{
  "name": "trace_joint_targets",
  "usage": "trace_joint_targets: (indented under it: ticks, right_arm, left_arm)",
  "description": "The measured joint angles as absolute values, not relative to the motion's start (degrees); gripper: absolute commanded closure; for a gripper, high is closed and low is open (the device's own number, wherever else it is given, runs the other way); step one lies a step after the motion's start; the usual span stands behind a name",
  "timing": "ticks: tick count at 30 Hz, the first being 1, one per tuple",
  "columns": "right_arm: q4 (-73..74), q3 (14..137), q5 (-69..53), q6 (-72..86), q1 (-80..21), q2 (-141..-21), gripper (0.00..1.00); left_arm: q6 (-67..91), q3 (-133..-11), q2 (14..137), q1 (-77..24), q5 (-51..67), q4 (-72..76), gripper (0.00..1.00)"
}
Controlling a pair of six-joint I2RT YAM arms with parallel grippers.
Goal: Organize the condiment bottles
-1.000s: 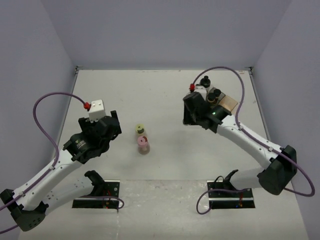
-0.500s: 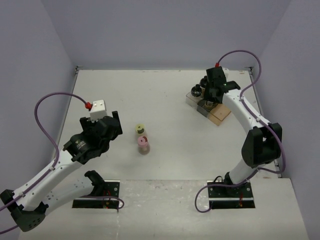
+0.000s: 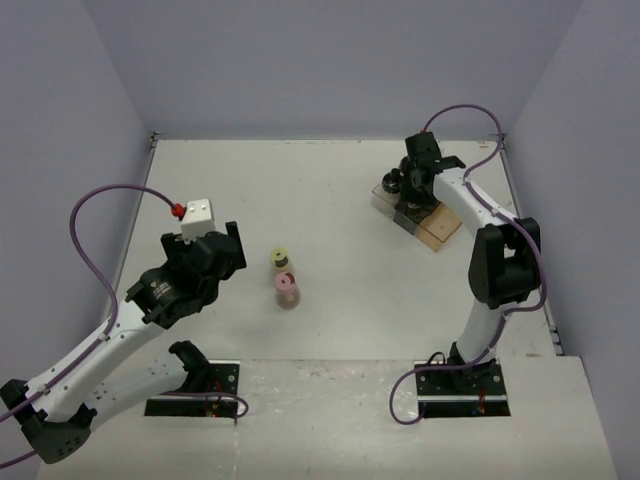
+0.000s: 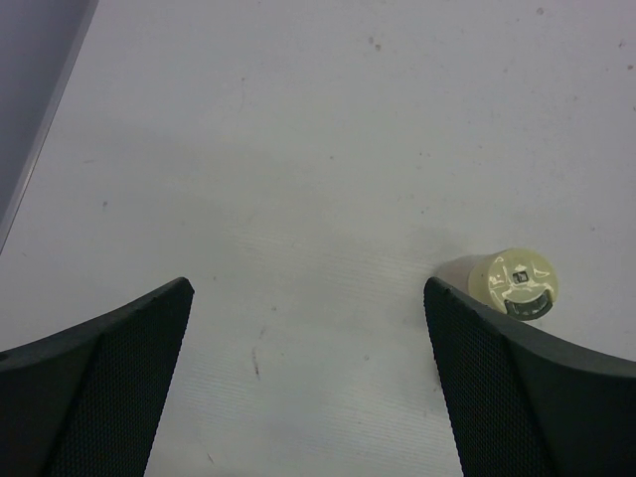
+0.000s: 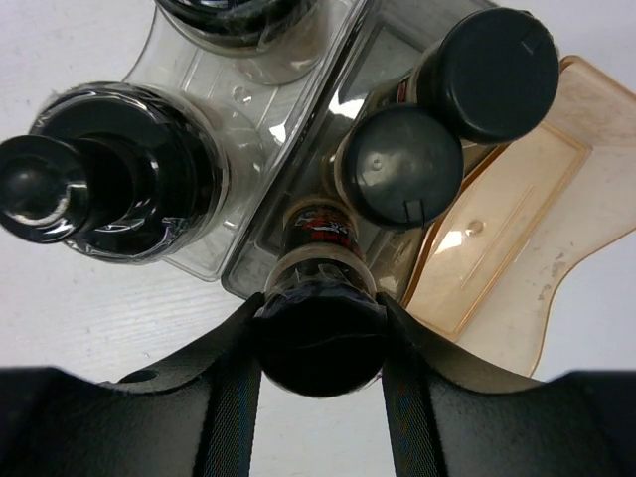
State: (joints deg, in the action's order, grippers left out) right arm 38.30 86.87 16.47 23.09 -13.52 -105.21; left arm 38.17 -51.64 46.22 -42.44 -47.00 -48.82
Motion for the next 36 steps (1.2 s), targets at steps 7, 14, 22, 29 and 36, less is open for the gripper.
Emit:
trace_joint_targets:
  ticks: [7, 14, 22, 29, 36]
  right_arm:
    - [38.3, 86.8, 15.3, 23.1, -13.5, -108.0, 0.55]
    - [38.4, 86.8, 15.2, 23.1, -13.5, -108.5, 0.34]
    - [41.0, 86.9, 14.2, 23.0, -13.9, -105.4, 0.28]
    - [38.3, 82.4, 16.1, 23.4, -30.2, -86.6, 0.01]
    - [33.1, 79.7, 15.2, 26.0, -58.3, -85.8, 0.02]
  left_arm:
    - [37.8, -51.6, 46.2, -42.4, -46.7, -48.7, 0.00]
    - [37.8, -51.6, 46.2, -42.4, -46.6, -48.4, 0.00]
    - [37.8, -51.6, 46.3, -42.4, -46.7, -48.4, 0.00]
    - [39.9, -51.7, 49.9, -40.0, -48.8, -50.2, 0.00]
    - [39.6, -51.7, 50.5, -29.6, -48.2, -50.4, 0.00]
